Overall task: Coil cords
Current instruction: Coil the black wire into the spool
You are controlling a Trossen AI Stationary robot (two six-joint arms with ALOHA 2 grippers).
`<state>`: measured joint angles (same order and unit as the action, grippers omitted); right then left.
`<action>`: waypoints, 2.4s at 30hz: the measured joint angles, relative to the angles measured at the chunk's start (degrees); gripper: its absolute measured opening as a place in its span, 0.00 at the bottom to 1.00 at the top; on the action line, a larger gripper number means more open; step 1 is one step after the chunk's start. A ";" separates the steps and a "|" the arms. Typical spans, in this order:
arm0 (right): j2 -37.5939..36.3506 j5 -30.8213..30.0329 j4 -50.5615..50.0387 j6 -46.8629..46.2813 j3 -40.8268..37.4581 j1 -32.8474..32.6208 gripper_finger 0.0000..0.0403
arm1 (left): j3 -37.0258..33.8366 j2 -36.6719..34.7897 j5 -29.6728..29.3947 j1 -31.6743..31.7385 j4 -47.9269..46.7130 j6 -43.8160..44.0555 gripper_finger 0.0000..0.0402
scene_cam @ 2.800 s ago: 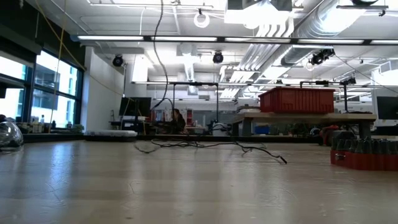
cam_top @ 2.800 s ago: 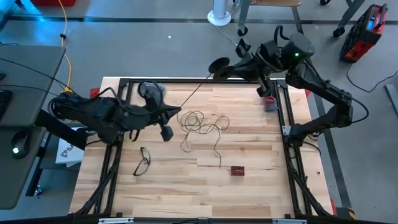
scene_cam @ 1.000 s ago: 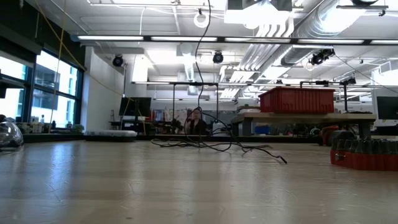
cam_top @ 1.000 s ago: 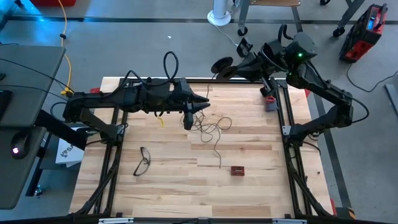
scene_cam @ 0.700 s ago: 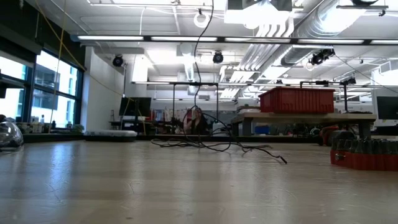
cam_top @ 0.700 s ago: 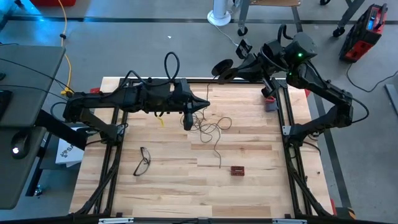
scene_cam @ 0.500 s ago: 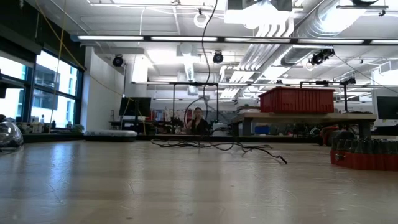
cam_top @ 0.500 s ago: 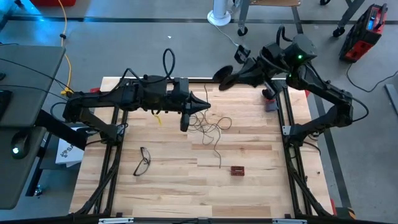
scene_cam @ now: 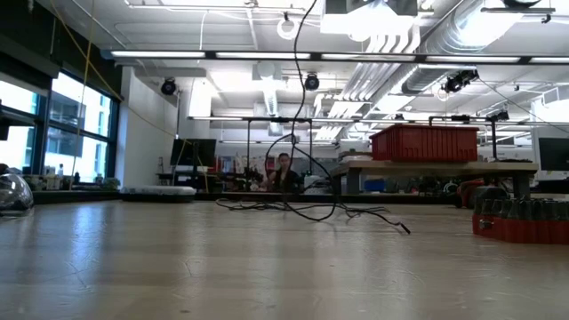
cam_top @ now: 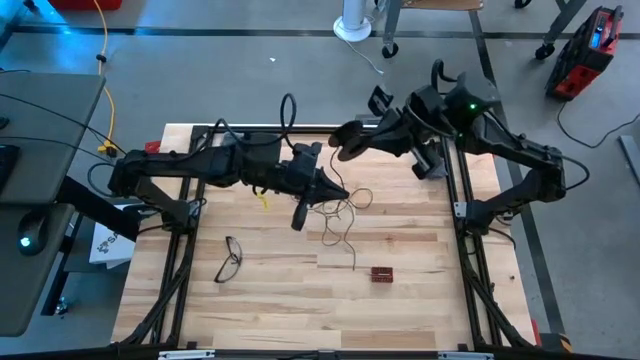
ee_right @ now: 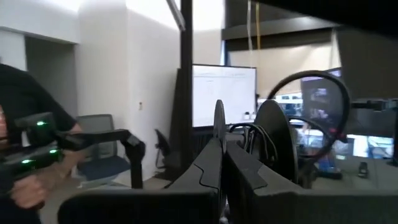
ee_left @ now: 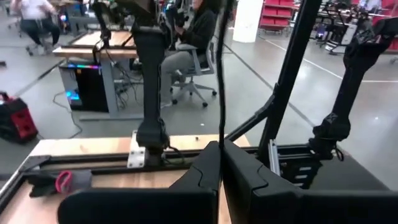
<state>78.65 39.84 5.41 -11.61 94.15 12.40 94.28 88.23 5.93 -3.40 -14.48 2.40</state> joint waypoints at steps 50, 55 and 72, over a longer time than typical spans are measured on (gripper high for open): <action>9.31 -10.79 1.37 -6.06 -0.02 -15.21 0.00 | 12.15 0.12 1.23 2.81 -6.13 -23.92 0.00; 9.75 -11.41 3.81 -5.16 -0.02 -15.08 0.00 | 12.15 -0.07 3.76 2.69 -6.78 -21.10 0.00; 8.65 -11.47 7.08 -1.38 -0.02 -13.87 0.00 | 12.11 -0.01 -0.60 1.51 -7.54 -24.46 0.00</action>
<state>87.30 28.38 12.49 -12.99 94.12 -1.47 106.39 88.21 5.33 -1.89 -22.02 -22.07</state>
